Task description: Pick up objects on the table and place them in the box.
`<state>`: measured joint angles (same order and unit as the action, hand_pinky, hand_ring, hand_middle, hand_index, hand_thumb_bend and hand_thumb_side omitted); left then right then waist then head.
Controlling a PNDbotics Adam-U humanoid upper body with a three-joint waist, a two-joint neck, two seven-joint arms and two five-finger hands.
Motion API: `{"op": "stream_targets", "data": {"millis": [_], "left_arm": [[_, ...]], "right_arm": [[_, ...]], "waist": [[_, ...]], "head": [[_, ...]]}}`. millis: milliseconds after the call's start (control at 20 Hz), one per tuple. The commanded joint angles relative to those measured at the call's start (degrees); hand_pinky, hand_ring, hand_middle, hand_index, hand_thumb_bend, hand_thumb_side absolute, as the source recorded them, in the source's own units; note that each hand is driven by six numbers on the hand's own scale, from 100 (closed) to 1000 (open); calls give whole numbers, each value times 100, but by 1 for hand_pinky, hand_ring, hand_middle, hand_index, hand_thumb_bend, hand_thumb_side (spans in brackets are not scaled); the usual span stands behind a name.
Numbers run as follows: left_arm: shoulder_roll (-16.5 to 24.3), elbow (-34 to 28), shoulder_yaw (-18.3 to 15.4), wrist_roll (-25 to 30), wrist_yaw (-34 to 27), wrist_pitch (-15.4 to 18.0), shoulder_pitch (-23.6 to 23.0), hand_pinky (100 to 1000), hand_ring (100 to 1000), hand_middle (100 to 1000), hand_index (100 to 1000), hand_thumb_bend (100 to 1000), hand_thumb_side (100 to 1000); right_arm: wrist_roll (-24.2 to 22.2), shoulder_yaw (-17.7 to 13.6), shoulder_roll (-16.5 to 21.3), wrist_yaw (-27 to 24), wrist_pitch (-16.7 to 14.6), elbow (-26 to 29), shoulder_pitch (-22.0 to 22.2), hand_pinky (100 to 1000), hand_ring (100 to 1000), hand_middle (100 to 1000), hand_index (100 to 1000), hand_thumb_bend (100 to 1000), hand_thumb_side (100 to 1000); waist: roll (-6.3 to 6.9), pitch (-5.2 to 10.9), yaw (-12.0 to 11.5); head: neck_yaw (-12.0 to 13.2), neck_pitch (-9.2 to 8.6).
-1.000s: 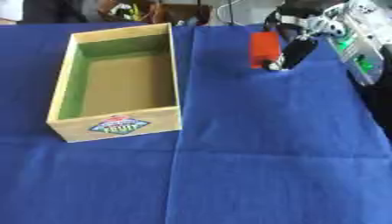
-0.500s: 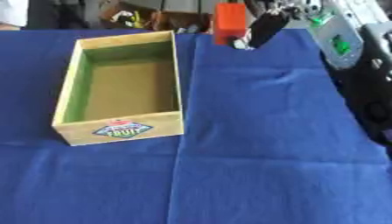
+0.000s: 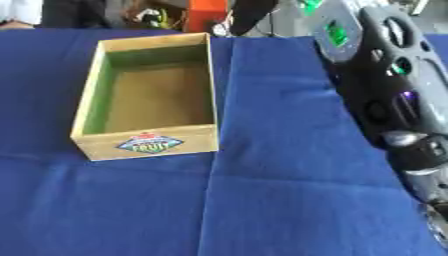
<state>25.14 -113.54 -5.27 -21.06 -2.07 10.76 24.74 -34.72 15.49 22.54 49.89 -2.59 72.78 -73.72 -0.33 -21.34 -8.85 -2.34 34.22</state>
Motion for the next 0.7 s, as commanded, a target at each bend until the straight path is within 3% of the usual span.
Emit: {"op": "stream_targets", "data": {"millis": [50,450,700], "left_arm": [[109,-106,6,30,-30,18,92,751,819,821,900,100,1000],[89,-106,22,41,-55,36,171,750,819,820,900,100,1000],[71,-106,23,44,-62,40,198,750,818,820,900,100,1000]], "right_arm": [[45,-96,-168,93,20,-110,-195,419,489,288,242,100,349],[1,-5,-490,221,-33,-447,-205,416,490,289,245,100,338],[-61,47,-641,329,-50,-763,-127,414,491,291,247,100,325]], "waist": [[10,94,-38],[-64,-1,-167],[-88,-28,-222]], "head": [[73,60],[-11,-132],[-62,-127]]}}
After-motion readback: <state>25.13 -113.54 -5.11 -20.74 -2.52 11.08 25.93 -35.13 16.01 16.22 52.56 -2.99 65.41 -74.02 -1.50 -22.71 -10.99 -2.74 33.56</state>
